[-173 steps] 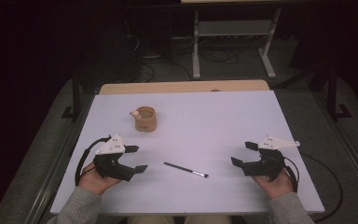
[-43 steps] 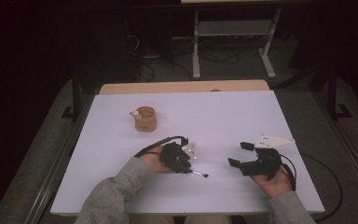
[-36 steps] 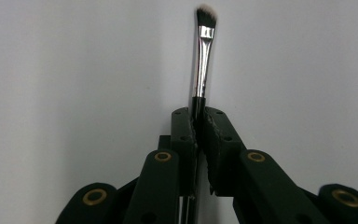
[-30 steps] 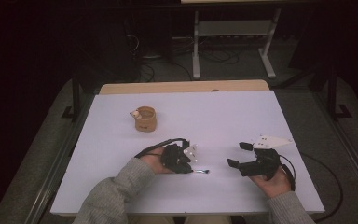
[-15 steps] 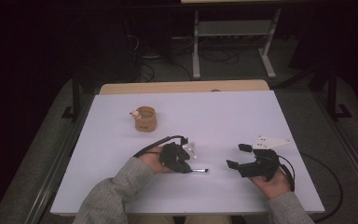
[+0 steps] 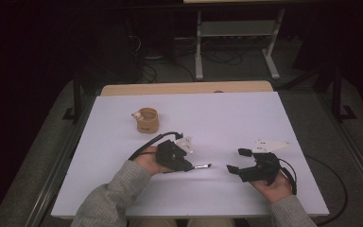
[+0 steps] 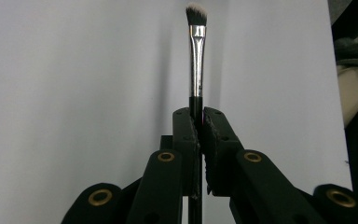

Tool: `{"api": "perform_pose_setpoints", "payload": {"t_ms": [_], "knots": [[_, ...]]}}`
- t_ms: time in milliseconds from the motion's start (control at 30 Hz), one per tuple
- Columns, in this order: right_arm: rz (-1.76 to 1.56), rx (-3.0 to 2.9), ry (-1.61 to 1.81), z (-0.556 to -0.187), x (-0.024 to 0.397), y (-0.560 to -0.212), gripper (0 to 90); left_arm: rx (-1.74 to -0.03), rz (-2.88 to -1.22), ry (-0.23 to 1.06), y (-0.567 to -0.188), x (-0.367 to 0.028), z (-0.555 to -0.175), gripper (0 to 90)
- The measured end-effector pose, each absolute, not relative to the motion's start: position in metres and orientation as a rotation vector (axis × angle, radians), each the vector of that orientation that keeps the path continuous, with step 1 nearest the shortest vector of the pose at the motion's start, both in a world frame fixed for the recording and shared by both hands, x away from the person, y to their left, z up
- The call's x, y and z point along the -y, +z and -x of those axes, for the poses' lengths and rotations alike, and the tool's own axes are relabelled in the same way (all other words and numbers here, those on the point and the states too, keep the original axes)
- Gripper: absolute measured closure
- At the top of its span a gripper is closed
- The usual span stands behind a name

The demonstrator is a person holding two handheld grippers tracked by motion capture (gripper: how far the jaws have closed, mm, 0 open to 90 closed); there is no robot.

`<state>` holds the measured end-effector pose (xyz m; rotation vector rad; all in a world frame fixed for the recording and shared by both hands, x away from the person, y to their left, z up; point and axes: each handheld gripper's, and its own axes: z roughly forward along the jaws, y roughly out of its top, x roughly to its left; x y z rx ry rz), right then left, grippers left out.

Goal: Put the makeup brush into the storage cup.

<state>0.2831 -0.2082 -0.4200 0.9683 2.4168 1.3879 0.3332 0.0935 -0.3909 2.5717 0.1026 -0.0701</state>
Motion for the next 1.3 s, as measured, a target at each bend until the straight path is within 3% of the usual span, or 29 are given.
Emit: {"api": "perform_pose_setpoints", "payload": {"t_ms": [433,700,1300], "knots": [[-0.954,-2.462,1.476,-0.285,0.206,-0.416,18.7,-0.159,-2.47,-0.05,-0.378,-0.112,-0.331,84.3],[-0.904,-2.481,1.509,-0.289,0.203,-0.395,18.2,-0.199,-2.419,-0.037,-0.372,-0.123,-0.327,84.2],[-0.763,-2.591,1.541,-0.296,0.164,-0.38,20.4,-0.2,-2.295,-0.025,-0.366,-0.138,-0.315,84.3]]}}
